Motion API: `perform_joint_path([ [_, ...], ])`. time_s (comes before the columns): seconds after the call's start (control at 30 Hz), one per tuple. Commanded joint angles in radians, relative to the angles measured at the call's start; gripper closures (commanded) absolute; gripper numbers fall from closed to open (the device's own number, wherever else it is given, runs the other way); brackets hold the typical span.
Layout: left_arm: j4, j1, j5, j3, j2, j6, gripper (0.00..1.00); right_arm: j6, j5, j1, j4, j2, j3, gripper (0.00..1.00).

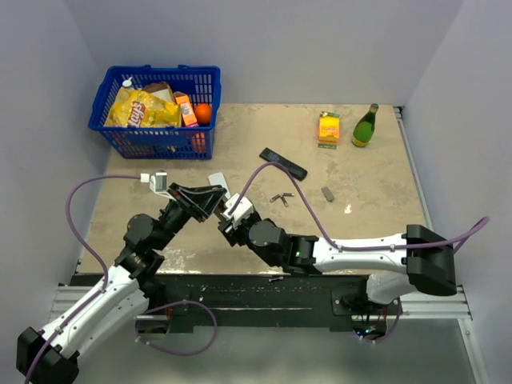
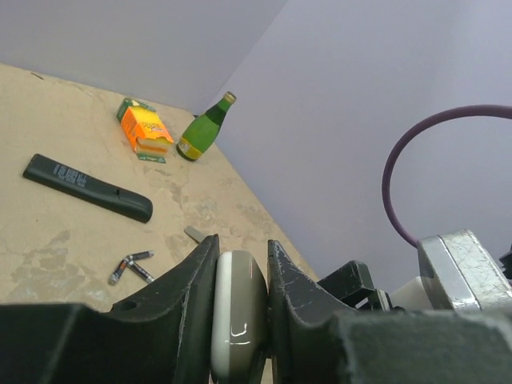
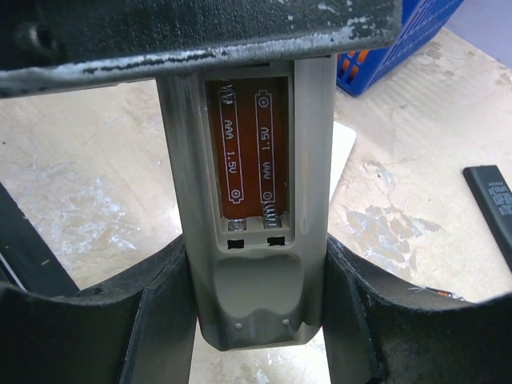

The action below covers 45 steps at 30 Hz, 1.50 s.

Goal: Load the batteries into the remote control
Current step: Adjust the remote control.

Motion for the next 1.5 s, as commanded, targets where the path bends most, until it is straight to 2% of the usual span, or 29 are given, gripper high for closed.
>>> perform_joint_path([
  [0.0,0.037,-0.007,0.008,0.021,0.008,0.003,0.80,0.006,0.024,0.009,0.024,-0.002,0.060,1.00],
  [0.03,0.032,-0.007,0.001,0.024,0.008,0.015,0.90,0.012,0.018,0.011,0.021,-0.005,0.062,0.97],
  [0.13,-0.020,-0.007,-0.039,0.045,0.002,0.062,1.00,0.035,0.000,0.011,0.010,-0.031,0.056,0.77],
  [0.17,-0.034,-0.007,-0.051,0.051,-0.004,0.073,1.00,0.035,-0.012,0.009,0.007,-0.039,0.047,0.63],
  [0.23,-0.060,-0.007,-0.083,0.065,-0.011,0.099,1.00,0.020,-0.029,0.009,0.007,-0.059,0.033,0.51],
  [0.27,-0.067,-0.007,-0.090,0.070,-0.017,0.106,1.00,0.014,-0.038,0.009,0.010,-0.066,0.017,0.41],
  [0.4,-0.119,-0.006,-0.105,0.128,-0.018,0.148,1.00,0.006,-0.146,-0.014,0.026,-0.126,-0.047,0.24],
  [0.57,-0.181,-0.006,-0.027,0.208,0.017,0.256,1.00,0.060,-0.608,-0.219,-0.005,-0.278,-0.121,0.09],
  [0.7,-0.118,-0.006,0.129,0.237,0.043,0.271,1.00,0.049,-0.885,-0.371,-0.025,-0.306,-0.141,0.07],
  [0.9,-0.049,-0.004,0.251,0.257,0.077,0.235,1.00,0.063,-1.158,-0.446,0.029,-0.283,-0.156,0.09],
  [1.2,-0.028,-0.006,0.364,0.280,0.091,0.225,1.00,0.100,-1.303,-0.482,0.099,-0.240,-0.154,0.20],
  [1.4,0.066,-0.004,0.406,0.257,0.091,0.166,1.00,0.129,-1.372,-0.483,0.137,-0.194,-0.124,0.33],
  [1.47,0.086,-0.004,0.412,0.254,0.092,0.158,1.00,0.141,-1.390,-0.483,0.168,-0.178,-0.118,0.41],
])
